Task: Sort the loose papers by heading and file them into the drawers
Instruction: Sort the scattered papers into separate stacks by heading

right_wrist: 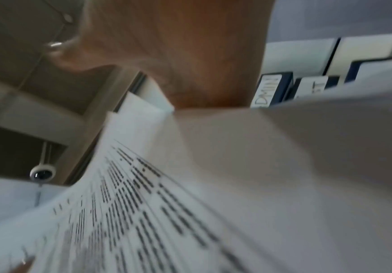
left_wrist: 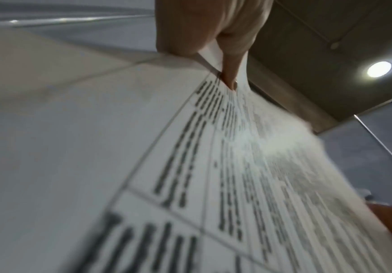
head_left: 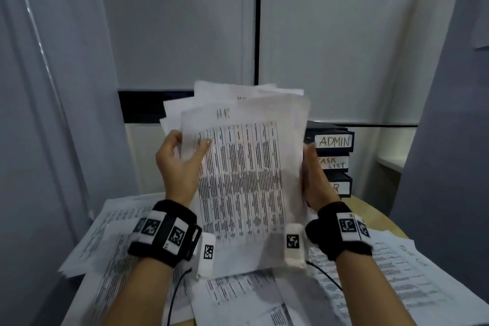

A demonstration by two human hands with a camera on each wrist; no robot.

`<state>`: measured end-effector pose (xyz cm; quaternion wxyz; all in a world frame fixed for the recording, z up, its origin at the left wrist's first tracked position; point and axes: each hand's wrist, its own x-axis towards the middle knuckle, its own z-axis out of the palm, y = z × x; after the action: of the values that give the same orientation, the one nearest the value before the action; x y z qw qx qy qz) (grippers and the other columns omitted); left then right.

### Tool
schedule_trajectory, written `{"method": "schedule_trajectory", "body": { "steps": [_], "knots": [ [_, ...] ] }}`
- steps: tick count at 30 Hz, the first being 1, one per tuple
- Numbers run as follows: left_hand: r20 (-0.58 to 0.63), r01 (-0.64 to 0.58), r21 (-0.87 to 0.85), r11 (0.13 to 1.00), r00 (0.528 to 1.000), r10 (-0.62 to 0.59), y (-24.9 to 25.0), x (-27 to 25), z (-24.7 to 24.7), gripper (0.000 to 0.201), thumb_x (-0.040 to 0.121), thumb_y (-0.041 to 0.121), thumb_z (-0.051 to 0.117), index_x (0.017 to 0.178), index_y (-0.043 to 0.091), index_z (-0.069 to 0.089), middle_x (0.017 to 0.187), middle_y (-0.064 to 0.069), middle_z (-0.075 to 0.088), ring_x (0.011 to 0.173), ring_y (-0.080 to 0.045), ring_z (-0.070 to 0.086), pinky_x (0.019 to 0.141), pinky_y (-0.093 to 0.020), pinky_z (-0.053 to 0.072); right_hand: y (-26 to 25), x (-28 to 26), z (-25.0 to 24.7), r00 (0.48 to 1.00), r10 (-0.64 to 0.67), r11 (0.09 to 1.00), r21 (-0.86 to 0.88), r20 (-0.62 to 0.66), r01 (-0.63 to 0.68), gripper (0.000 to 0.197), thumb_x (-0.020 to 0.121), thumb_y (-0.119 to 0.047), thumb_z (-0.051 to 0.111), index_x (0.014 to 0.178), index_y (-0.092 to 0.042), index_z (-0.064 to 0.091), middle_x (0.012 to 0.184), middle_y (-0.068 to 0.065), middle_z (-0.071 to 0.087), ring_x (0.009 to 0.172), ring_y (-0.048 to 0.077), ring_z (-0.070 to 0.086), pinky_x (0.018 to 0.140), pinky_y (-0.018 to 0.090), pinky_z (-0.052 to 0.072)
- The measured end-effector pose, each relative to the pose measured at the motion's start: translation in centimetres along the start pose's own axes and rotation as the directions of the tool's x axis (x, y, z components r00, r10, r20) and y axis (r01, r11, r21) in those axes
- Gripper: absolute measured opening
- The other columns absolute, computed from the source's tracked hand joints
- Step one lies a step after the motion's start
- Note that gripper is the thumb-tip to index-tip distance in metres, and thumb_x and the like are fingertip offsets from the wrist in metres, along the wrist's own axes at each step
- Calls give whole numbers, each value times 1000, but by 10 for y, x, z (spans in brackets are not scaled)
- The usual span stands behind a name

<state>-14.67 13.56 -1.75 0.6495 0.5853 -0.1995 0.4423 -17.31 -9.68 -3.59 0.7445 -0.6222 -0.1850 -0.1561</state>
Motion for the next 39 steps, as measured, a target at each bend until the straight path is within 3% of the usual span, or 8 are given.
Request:
{"method": "schedule_trajectory", "body": {
  "steps": [5, 9, 12, 18, 24, 31, 35, 39],
  "knots": [
    [71, -102, -69, 992, 992, 107, 28, -3, 20, 92, 65, 6, 86, 133, 2, 24, 129, 13, 40, 117, 8, 49, 97, -21, 48, -11, -4, 11, 984, -166, 941, -311, -68, 137, 41, 83, -17, 72, 121, -9, 60, 108, 1, 71, 99, 11, 69, 89, 34, 56],
    [229, 27, -54, 998, 973, -14, 24, -4, 22, 134, 55, 16, 91, 149, 27, -3, 124, 29, 34, 115, 22, 41, 108, -27, 38, -21, 0, 10, 981, -192, 944, -279, -34, 175, 41, 84, -18, 71, 122, -11, 58, 110, 2, 71, 100, 8, 68, 77, 18, 54],
    [326, 203, -54, 978, 929, -175, 9, -4, 14, 127, 54, 19, 91, 147, 36, 5, 117, 20, 46, 108, 5, 55, 96, -31, 50, -11, 2, 8, 997, -73, 947, -314, 1, 69, 37, 82, -24, 70, 118, -20, 59, 106, -4, 71, 98, 5, 68, 80, 21, 54],
    [340, 304, 8, 953, 895, -288, 2, 6, 13, 78, 58, 40, 87, 123, 13, 53, 114, -4, 66, 104, -17, 65, 88, -42, 56, -14, 12, 18, 999, -31, 955, -293, 26, 38, 23, 90, -26, 62, 113, -24, 61, 104, -6, 70, 95, 7, 68, 85, 30, 54],
    [401, 390, -120, 913, 860, -315, 7, 20, 14, 72, 61, 32, 86, 122, 7, 56, 115, -15, 65, 107, -29, 64, 87, -45, 56, -35, 27, 19, 993, -116, 968, -224, -21, 109, 36, 87, -25, 67, 121, -14, 61, 108, -1, 72, 103, 14, 68, 82, 27, 54],
    [518, 464, 152, 873, 715, -470, -14, -5, 14, 26, 81, 18, 73, 100, 26, 57, 98, 6, 63, 86, -1, 60, 67, -13, 51, -7, 22, 3, 999, 5, 971, -237, -32, -12, 31, 80, -27, 70, 110, -23, 66, 110, 3, 72, 106, 24, 66, 91, 43, 52],
    [534, 488, 245, 838, 654, -536, -18, -15, 12, 37, 86, 20, 69, 119, 12, 54, 107, 1, 62, 86, -4, 58, 67, -11, 47, 14, 14, -10, 977, 214, 934, -291, -4, -206, 73, 43, -45, 93, 107, -20, 68, 100, 3, 75, 93, 24, 72, 78, 42, 59],
    [497, 493, 221, 842, 685, -532, -11, -6, 8, 35, 88, 26, 67, 117, 12, 54, 102, 0, 62, 88, -11, 61, 73, -19, 51, -3, 22, 3, 982, 128, 969, -195, -138, -154, 22, 89, -13, 65, 111, -14, 64, 80, -10, 75, 73, 6, 72, 66, 26, 60]
  ]
}}
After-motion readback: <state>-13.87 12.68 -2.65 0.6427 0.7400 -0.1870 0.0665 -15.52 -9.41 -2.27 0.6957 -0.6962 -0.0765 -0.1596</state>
